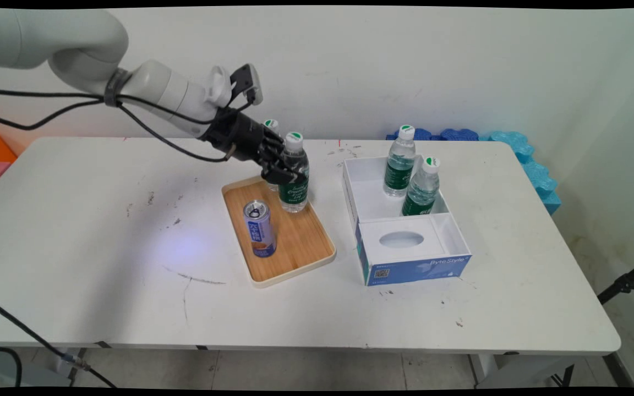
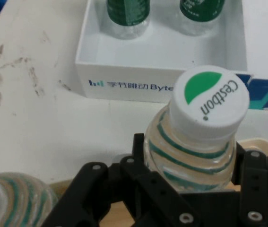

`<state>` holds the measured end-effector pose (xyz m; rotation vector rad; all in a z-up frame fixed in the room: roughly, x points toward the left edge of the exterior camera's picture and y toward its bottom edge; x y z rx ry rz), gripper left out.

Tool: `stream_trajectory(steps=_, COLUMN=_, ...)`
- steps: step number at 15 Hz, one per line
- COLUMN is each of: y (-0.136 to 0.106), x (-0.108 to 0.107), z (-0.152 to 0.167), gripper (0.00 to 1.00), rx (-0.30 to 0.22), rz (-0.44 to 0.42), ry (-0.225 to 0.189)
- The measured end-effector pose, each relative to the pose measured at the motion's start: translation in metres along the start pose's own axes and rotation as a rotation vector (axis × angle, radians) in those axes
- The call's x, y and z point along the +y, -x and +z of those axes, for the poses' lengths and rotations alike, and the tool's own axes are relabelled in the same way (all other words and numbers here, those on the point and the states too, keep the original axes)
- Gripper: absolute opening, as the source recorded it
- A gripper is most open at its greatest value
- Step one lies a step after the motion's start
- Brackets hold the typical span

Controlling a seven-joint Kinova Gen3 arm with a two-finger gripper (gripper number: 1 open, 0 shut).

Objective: Place the picked object on the tray

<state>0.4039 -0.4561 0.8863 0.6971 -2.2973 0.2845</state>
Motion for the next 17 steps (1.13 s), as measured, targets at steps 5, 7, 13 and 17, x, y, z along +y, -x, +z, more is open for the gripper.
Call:
stream_trajectory(steps=5, y=0.015, x=0.000, z=0.014, gripper=0.00, rx=0.004, rz=0.020, ry=0.008)
stream_trajectory(steps=7, y=0.021, x=-0.002, z=0.018, gripper=0.00, rx=0.000, rz=0.028, ry=0.006)
stream_trajectory(steps=13, y=0.040, x=-0.009, z=0.023, gripper=0.00, rx=-0.018, rz=0.040, ry=0.001)
stream_trajectory(steps=17, y=0.049, x=-0.010, z=0.024, gripper=1.00, rx=-0.024, rz=0.042, ry=0.001)
